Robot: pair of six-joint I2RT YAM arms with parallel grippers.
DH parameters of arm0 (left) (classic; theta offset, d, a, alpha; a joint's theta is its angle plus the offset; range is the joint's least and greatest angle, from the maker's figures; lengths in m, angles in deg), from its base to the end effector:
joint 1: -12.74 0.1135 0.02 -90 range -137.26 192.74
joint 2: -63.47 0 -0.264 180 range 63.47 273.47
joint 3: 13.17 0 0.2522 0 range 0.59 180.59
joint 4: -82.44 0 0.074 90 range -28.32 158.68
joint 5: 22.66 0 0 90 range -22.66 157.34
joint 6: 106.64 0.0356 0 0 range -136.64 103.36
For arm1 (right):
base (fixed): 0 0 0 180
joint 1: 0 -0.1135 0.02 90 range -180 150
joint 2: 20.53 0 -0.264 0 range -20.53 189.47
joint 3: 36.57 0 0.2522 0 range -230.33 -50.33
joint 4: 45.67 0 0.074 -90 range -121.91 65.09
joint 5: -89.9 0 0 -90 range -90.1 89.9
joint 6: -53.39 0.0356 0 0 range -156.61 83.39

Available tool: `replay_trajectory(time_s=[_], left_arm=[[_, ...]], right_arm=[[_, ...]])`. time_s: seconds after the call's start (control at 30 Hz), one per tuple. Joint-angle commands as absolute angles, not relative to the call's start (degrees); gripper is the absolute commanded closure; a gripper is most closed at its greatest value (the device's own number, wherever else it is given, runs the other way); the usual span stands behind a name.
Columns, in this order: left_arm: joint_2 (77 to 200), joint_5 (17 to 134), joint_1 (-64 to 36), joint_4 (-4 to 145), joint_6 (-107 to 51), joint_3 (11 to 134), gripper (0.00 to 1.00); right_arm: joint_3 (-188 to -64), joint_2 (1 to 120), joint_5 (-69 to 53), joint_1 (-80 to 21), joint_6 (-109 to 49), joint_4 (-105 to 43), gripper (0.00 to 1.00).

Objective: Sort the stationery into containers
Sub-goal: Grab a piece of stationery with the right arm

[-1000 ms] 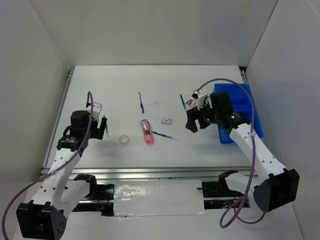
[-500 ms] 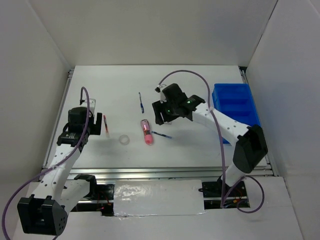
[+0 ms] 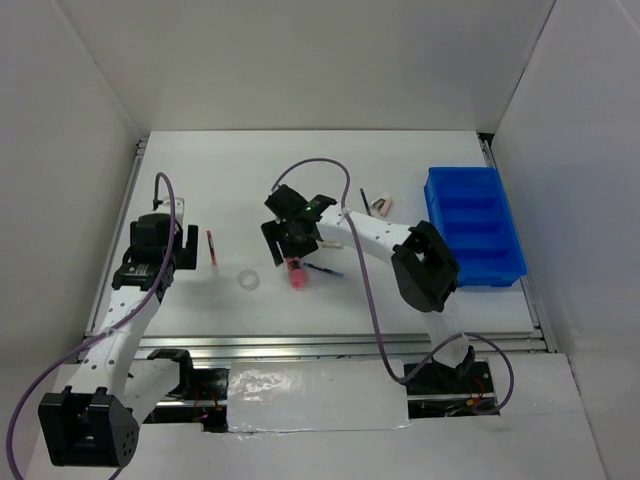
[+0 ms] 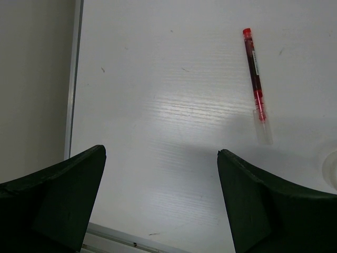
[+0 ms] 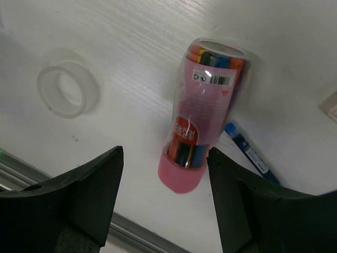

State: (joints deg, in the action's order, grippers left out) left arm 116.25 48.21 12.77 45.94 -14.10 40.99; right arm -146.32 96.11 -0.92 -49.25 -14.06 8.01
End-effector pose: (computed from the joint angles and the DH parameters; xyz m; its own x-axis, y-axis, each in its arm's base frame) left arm 0.2005 0.0118 0.2679 -0.5866 0.0416 -0.8088 -0.2428 0.9437 0.2246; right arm 0.2885 0.3356 0.2238 -0.8173 -0.3611 -0.4490 -0.4858 0.8509 0.1999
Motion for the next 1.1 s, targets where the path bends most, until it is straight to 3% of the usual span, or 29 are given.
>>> replay_trajectory(time_s=[0.0,0.23,0.43,0.53,0.67,0.73,1.07], left_arm=[[116.56,48.01,14.15,47.15,-15.5,42.69,0.01],[116.73,47.92,14.68,47.85,-15.5,42.16,0.01],[117.44,47.83,14.76,48.2,-15.5,41.99,0.01],[117.53,47.83,14.85,48.2,-15.33,41.72,0.01],[117.7,46.87,15.11,48.03,-15.41,41.99,0.01],[117.44,46.95,15.29,47.85,-15.33,42.16,0.01],[116.47,45.02,15.73,49.7,-16.12,42.6,0.01]], right_arm=[[-150.7,99.87,0.16,-49.39,-12.18,12.12,0.28],[-152.11,104.7,0.16,-49.13,-12.17,12.56,0.29],[-154.39,108.31,0.33,-48.43,-12.44,12.83,0.38],[-155.19,108.75,0.25,-47.81,-12.44,12.65,0.53],[-157.55,106.56,0.16,-46.32,-12.79,13.0,0.91],[-158.61,102.79,-2.02,-44.74,-12.44,13.0,1.0],[-156.68,76.52,-5.04,-19.62,-3.14,6.5,1.0]])
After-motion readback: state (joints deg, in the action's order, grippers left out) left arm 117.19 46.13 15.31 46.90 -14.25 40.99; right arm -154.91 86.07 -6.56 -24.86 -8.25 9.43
